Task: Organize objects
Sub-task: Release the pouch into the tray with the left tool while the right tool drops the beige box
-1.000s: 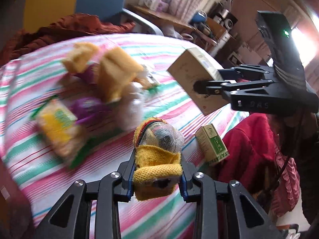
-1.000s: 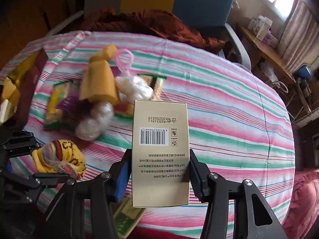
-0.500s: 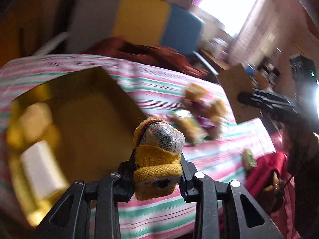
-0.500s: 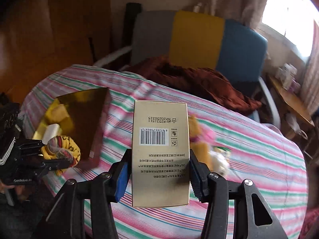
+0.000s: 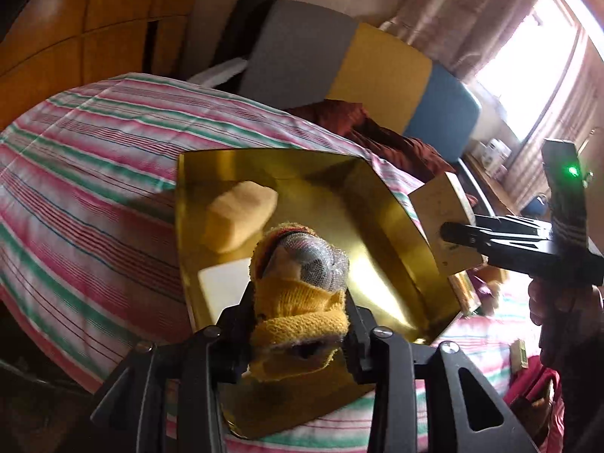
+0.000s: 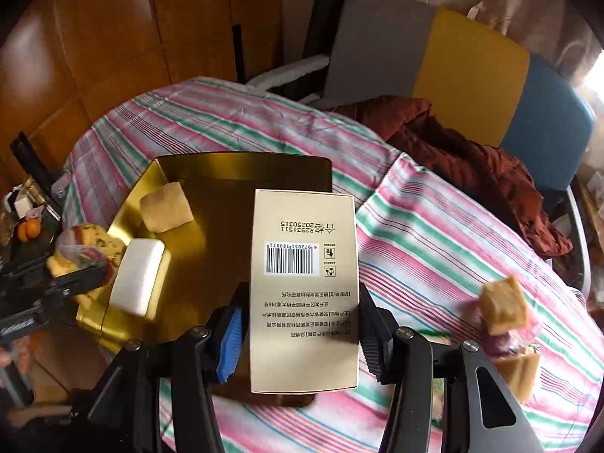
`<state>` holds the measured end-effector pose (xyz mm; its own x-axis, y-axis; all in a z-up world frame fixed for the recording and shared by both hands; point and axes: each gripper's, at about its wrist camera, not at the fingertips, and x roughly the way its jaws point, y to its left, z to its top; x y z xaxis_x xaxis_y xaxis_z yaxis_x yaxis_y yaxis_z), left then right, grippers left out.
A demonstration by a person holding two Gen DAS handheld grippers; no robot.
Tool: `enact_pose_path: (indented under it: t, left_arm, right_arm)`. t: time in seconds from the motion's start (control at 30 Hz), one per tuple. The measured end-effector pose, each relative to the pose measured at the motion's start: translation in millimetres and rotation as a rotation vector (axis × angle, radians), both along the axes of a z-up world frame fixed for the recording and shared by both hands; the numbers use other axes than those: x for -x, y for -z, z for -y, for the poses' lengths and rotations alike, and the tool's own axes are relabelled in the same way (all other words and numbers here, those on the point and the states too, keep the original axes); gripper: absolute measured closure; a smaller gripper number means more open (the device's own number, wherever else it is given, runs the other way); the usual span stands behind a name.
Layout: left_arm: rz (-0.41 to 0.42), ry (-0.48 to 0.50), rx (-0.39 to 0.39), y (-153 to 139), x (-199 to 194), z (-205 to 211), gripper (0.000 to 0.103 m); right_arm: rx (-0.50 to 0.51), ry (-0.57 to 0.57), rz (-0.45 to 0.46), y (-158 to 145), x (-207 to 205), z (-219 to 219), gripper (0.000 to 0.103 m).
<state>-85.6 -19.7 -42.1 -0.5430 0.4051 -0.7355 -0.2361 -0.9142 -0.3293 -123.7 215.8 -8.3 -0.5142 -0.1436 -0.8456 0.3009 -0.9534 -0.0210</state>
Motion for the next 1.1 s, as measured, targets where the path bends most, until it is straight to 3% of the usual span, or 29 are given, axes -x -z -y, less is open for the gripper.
enact_pose_path:
  t: [0.2, 0.3, 0.37, 0.43, 0.67, 0.83, 1.1]
  left_arm:
    - [0.003, -0.058, 0.029, 6.2, 19.7, 8.3, 0.051]
    - [0.011, -0.086, 0.050, 9.2, 25.7, 11.5, 0.041]
    - [0.015, -0.095, 0.043, 10.6, 26.5, 14.2, 0.041]
    - [0.008, -0.106, 0.055, 10.1, 23.0, 15.6, 0.041]
    - [-0.048, -0.105, 0.085, -2.3, 0.6, 9.7, 0.041]
    - [-0.074, -0.076, 0.107, -11.2, -16.5, -3.4, 0.041]
    - [-0.116, -0.026, 0.150, -19.7, -40.7, -23.9, 0.041]
  right_arm:
    - [-0.017, 0.005, 0.065, 20.1, 45.7, 21.1, 0.050]
    - [0.003, 0.053, 0.050, 24.0, 69.4, 23.4, 0.048]
    - [0.028, 0.093, 0.047, 23.8, 78.3, 19.1, 0.034]
    - [0.037, 0.101, 0.036, 22.0, 77.0, 16.6, 0.034]
    - [-0.006, 0.077, 0.003, 25.2, 34.6, 12.6, 0.033]
    - [0.010, 0.086, -0.035, 22.3, -3.4, 11.4, 0.022]
    - [0.009, 0.100, -0.115, 13.4, -52.5, 14.4, 0.019]
